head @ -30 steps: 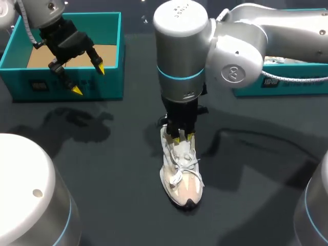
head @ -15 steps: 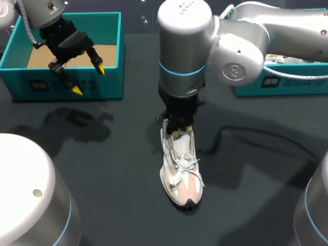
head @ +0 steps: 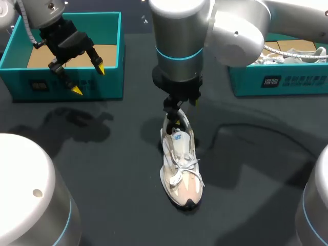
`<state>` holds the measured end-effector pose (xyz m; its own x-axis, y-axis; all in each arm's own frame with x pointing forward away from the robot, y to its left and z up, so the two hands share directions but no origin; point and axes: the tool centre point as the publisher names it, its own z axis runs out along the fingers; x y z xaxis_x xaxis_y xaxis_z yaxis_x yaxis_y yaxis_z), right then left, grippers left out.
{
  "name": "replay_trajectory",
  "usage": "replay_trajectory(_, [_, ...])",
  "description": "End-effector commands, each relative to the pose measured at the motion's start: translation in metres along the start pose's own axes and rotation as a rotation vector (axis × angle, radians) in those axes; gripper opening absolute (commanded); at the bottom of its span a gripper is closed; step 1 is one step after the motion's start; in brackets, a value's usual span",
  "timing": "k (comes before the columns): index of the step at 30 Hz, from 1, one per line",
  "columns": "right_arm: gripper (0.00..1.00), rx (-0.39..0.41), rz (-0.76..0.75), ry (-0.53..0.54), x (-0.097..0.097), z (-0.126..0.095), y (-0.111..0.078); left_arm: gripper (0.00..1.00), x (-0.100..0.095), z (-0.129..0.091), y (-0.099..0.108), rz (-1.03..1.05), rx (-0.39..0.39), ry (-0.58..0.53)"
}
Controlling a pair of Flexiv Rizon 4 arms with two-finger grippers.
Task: Take the shoe out of the shoebox, open the shoe tongue, remove and reinsert the insole, then place the shoe into the shoebox
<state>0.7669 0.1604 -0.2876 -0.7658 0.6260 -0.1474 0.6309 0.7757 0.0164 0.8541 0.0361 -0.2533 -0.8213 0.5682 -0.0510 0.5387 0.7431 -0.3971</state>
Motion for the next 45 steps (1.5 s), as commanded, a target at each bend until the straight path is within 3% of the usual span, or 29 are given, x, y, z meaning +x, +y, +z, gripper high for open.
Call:
replay_trajectory(1, [1.0,0.001,-0.385,0.019,-0.004,0.002,-0.001,1.0,0.0,0.0,0.0,0.0,-0.002,0.001])
replay_trajectory(7, [1.0,0.001,-0.385,0.019,-0.004,0.002,-0.001,1.0,0.0,0.0,0.0,0.0,-0.002,0.001])
replay_trajectory(10, [1.0,0.014,-0.463,-0.026,-0.005,0.002,0.008,1.0,0.0,0.0,0.0,0.0,-0.002,0.001])
replay_trajectory(15, [1.0,-0.031,-0.57,-0.104,-0.01,-0.003,0.014,1.0,0.0,0.0,0.0,0.0,-0.002,0.001])
replay_trajectory(19, [1.0,-0.059,-0.622,-0.098,-0.015,0.0,0.019,1.0,0.0,0.0,0.0,0.0,-0.002,0.001])
replay_trajectory(37, [1.0,-0.131,-0.756,-0.034,-0.025,0.053,0.049,1.0,0.0,0.0,0.0,0.0,-0.002,0.001])
replay_trajectory(45, [1.0,-0.149,-0.768,0.0,-0.03,0.074,0.053,1.0,0.0,0.0,0.0,0.0,-0.002,0.001])
